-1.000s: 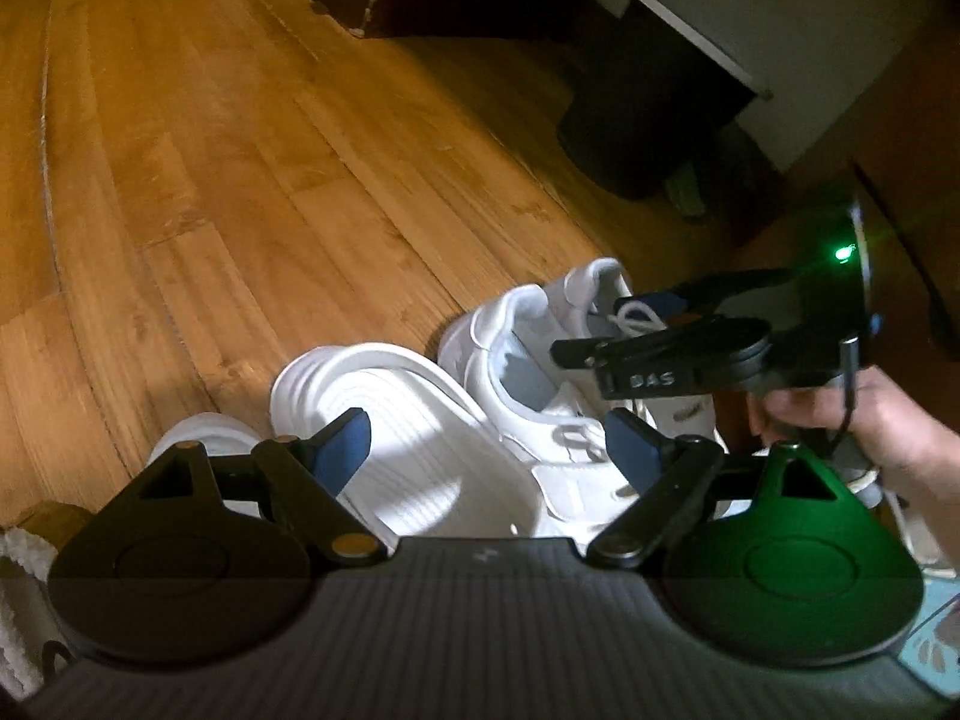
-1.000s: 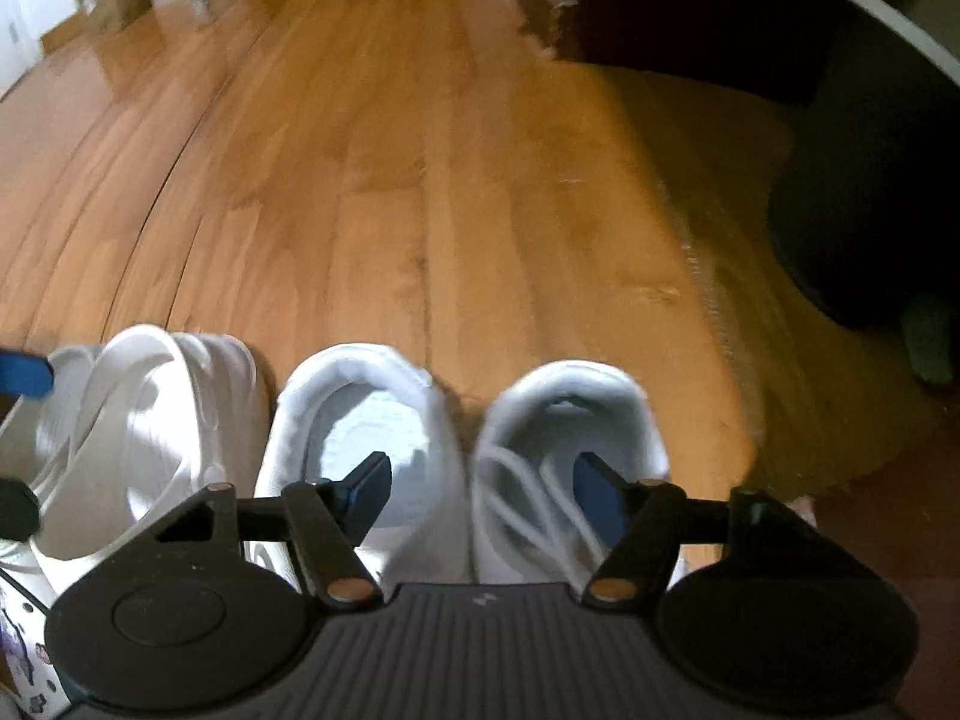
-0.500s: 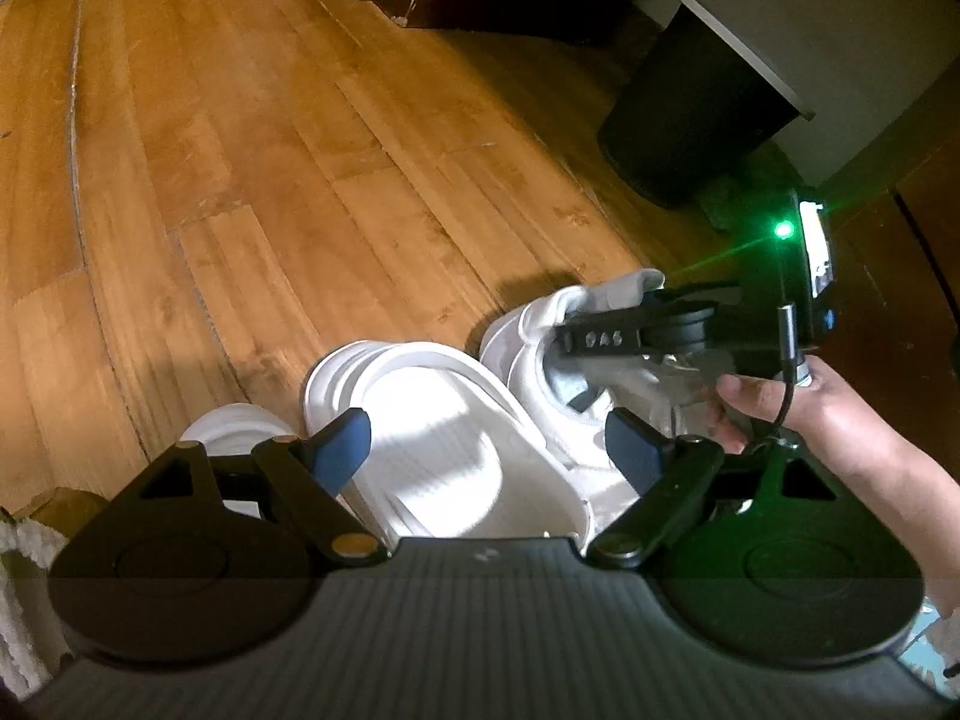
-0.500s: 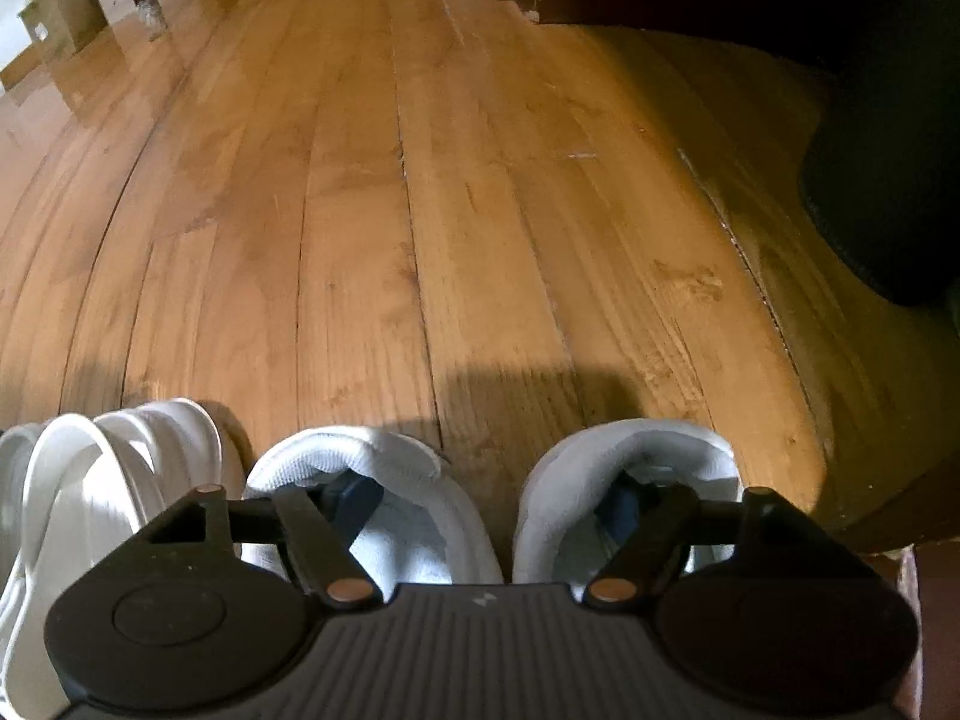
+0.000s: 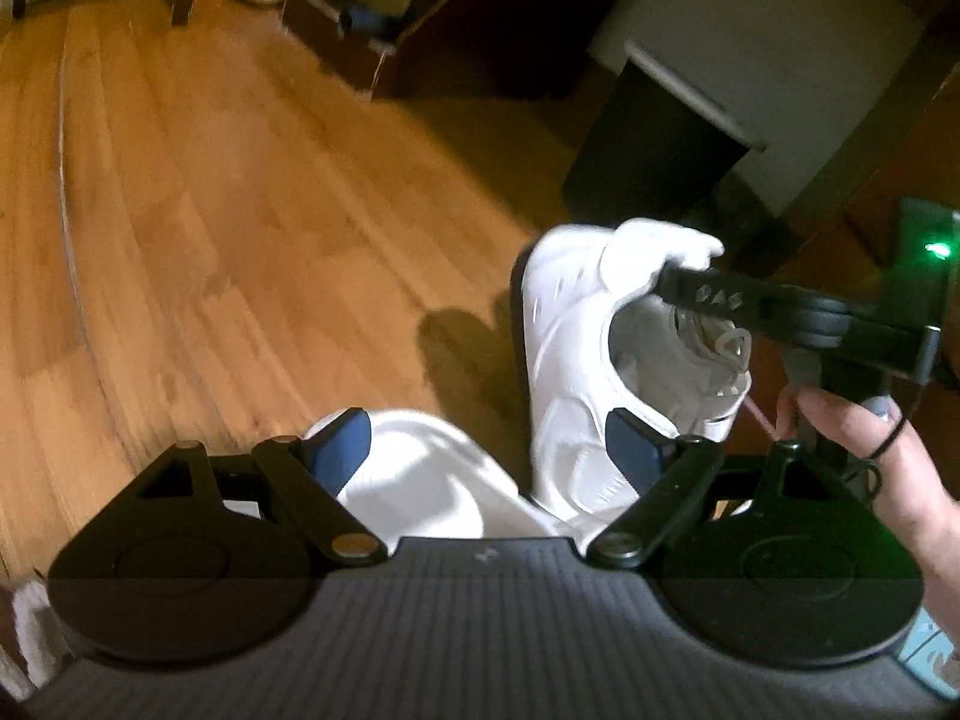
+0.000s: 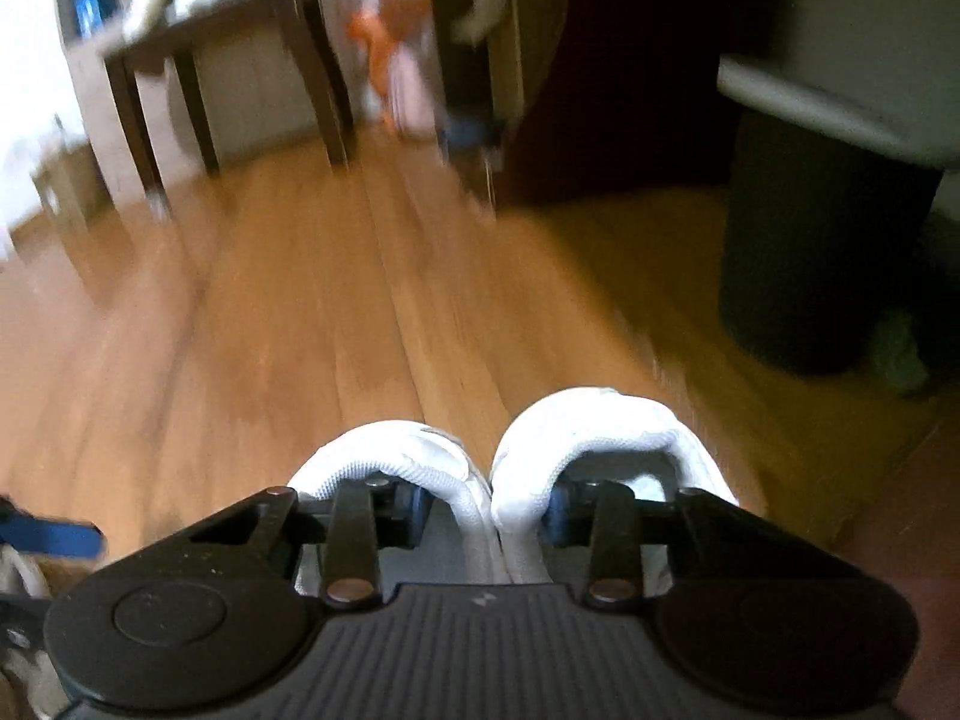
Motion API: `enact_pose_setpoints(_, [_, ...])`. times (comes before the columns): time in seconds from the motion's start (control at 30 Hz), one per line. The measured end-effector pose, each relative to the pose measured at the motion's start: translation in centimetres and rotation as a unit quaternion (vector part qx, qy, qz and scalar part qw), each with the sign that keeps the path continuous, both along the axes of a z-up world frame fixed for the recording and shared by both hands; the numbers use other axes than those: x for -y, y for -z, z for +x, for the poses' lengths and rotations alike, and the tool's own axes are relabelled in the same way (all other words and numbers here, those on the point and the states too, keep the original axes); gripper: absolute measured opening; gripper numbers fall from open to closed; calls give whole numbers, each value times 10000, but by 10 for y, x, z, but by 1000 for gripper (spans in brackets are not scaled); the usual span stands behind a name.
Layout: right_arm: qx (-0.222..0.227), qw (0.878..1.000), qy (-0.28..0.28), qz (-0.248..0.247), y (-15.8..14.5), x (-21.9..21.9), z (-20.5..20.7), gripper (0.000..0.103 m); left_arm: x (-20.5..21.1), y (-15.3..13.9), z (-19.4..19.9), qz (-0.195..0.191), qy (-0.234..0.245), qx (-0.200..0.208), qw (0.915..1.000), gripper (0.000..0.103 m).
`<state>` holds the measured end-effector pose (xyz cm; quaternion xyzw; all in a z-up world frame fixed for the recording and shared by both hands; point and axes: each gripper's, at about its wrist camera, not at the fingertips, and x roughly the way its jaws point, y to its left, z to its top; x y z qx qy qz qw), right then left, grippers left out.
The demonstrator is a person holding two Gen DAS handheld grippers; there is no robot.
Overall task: Organize scattered shoes
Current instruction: 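Grasp both white velcro sneakers at their heels with the right tool and lift, then set the white sneakers down as a pair with the right tool and release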
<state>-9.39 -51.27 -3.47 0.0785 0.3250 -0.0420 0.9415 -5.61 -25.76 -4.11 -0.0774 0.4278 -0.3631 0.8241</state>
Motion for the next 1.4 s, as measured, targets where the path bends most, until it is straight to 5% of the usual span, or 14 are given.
enact_pose_setpoints(0.1, [629, 9979, -25, 142, -22, -5, -6, 36, -9, -1, -2, -46, -31, 26, 10000, 85])
enact_pose_setpoints(0.33, [1112, 9924, -350, 403, -51, -39, 20, 36, -41, -8, 9, 116, -280, 222, 9993, 85])
enact_pose_setpoints(0.67, [867, 9838, -1130, 1086, -75, -107, 115, 36, -113, -19, 59, 424, -1051, 346, 9930, 85])
enact_pose_setpoints(0.9, [153, 9804, -1587, 1160, -52, -153, 186, 35, -130, -3, 86, 612, -1335, 156, 9890, 85])
enact_pose_setpoints(1.0, [-113, 9813, -1642, 995, -43, -175, 219, 25, -133, 7, 97, 768, -1374, -30, 9875, 85])
enact_pose_setpoints(1.13, [-605, 9780, -1554, 1256, -42, -188, 261, 25, -135, 16, 115, 958, -1433, -250, 9847, 85])
enact_pose_setpoints(1.2, [-912, 9741, -1449, 1478, -42, -187, 274, 29, -136, 17, 124, 922, -1414, -437, 9847, 85])
enact_pose_setpoints(1.27, [-1134, 9692, -1406, 1677, -43, -184, 279, 55, -137, 14, 127, 923, -1408, -467, 9846, 85])
enact_pose_setpoints(1.4, [-957, 9746, -1331, 1524, -62, -179, 271, 67, -136, -1, 118, 1232, -1482, -264, 9809, 85])
